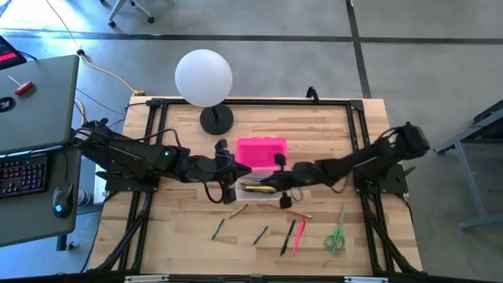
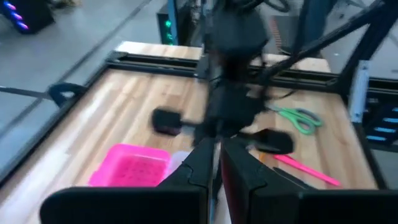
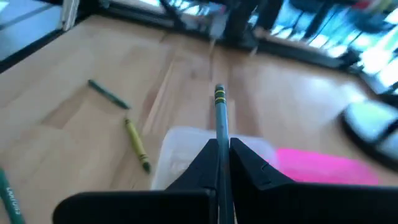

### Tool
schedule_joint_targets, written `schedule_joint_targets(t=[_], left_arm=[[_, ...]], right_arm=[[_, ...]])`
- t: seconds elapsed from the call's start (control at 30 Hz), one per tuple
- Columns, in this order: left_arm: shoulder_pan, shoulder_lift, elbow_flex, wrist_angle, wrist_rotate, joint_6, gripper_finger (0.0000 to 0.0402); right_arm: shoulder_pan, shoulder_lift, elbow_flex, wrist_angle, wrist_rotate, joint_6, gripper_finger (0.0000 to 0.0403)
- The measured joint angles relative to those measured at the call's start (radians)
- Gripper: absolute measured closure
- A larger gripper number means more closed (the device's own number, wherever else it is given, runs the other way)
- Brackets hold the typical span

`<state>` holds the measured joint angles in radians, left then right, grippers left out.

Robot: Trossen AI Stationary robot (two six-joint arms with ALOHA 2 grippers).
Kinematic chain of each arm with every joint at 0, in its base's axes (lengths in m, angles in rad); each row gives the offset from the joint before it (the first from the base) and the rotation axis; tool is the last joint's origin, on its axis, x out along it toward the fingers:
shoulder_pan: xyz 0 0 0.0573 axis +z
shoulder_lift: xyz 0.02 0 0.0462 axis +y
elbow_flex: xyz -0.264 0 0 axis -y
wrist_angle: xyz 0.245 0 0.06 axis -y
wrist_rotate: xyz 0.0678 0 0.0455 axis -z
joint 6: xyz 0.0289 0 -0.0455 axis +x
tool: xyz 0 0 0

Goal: Pick & place school supplies into a supply box
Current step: Put the blue pencil into the pink supply box, then put the green scissors into the pink supply box

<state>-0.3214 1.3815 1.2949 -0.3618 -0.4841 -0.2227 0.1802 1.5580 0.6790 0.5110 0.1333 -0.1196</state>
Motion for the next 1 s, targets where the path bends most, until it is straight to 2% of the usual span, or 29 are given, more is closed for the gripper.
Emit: schedule_joint_targets(t=[0.07,0.2,0.3,0.5,0.87,1.0], left_arm=[[0.000,0.000,0.000,0.000,0.028,-0.026,0.0339],[0.000,0.000,0.000,-0.001,0.077,-0.046,0.0339],[0.000,0.000,0.000,-0.007,0.083,-0.048,0.0339],[0.000,0.002,0.000,-0.007,0.083,-0.048,0.0339],[0.000,0.002,0.000,-0.006,0.083,-0.070,0.0339],[-0.001,0.001,0.000,-0.017,0.083,-0.075,0.0339]], right_arm=[[-0.026,0.047,0.041,-0.052,-0.038,0.021,0.0401],[-0.050,0.149,0.089,-0.078,-0.012,0.051,0.0401],[-0.059,0.213,0.106,-0.080,0.015,0.052,0.0401],[-0.063,0.293,0.137,-0.074,-0.010,0.067,0.0387],[-0.058,0.302,0.214,-0.076,0.009,0.096,0.0314],[-0.021,0.272,0.256,-0.204,-0.012,0.127,0.0305]])
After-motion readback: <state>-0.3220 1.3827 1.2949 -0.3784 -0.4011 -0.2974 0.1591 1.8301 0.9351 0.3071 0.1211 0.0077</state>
